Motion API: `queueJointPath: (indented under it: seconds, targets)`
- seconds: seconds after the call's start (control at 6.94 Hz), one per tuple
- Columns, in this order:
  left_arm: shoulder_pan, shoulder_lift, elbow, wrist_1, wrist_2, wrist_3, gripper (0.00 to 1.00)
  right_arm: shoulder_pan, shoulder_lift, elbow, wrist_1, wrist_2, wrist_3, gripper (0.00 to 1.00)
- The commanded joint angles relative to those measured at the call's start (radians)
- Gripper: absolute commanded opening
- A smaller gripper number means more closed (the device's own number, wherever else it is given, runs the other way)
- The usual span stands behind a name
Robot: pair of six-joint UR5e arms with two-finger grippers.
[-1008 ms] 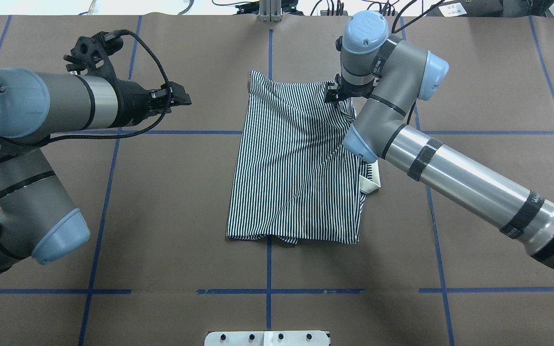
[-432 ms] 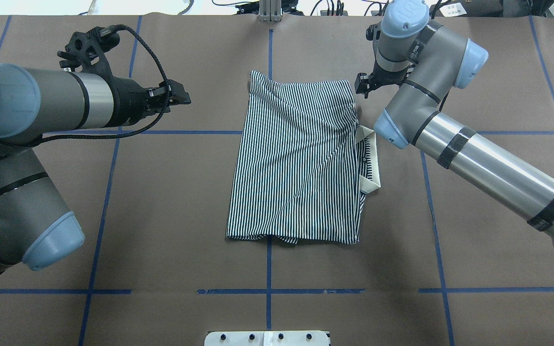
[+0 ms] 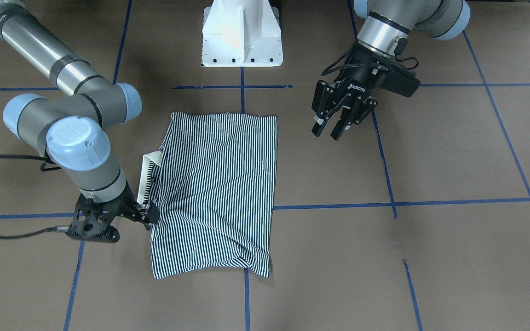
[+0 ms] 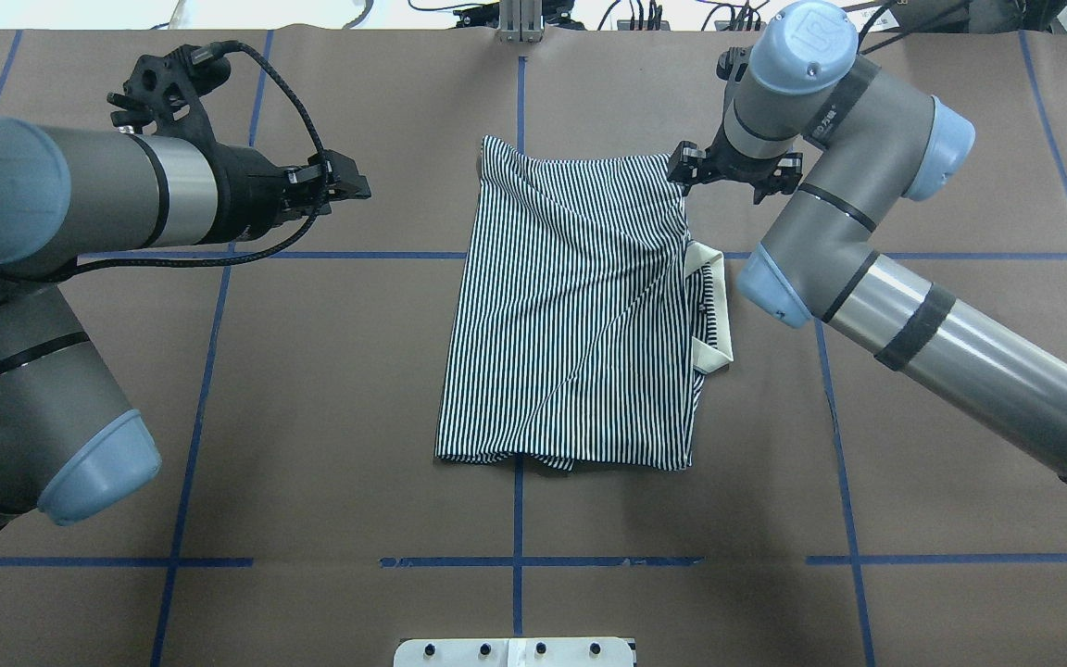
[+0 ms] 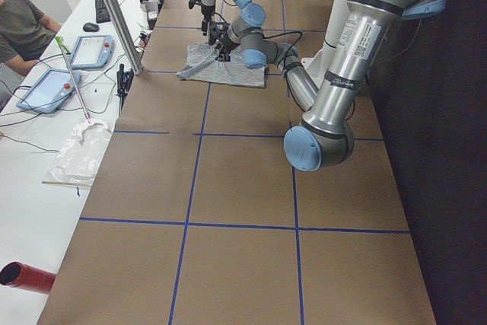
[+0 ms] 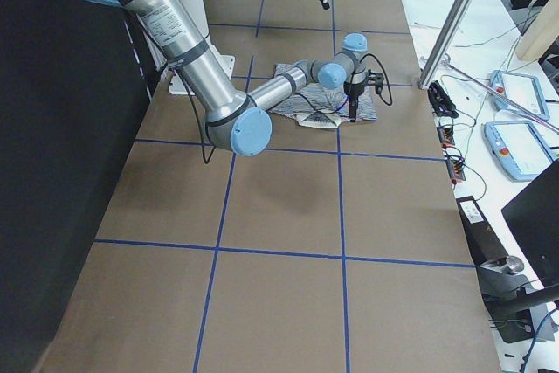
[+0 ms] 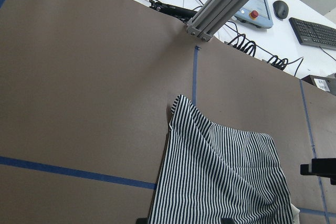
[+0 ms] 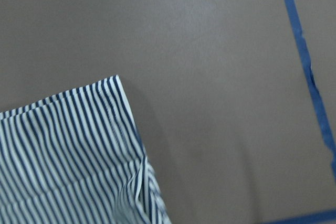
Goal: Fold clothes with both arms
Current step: 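Release and move the right gripper to the shirt edge nearest the robot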
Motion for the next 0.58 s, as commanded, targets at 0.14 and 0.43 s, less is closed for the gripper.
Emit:
queueJointPath:
  seconds: [0.14,0.43]
  targets:
    - [0.003,0.000,0.015,0.005,-0.018,0.006,0.55,-0.227,-0.173,0.312,-0.013,-0.164,0.575,0.98]
    - [0.003,-0.002,0.023,0.026,-0.026,0.006,0.55,-0.380,-0.206,0.423,-0.196,-0.313,0.751,0.92]
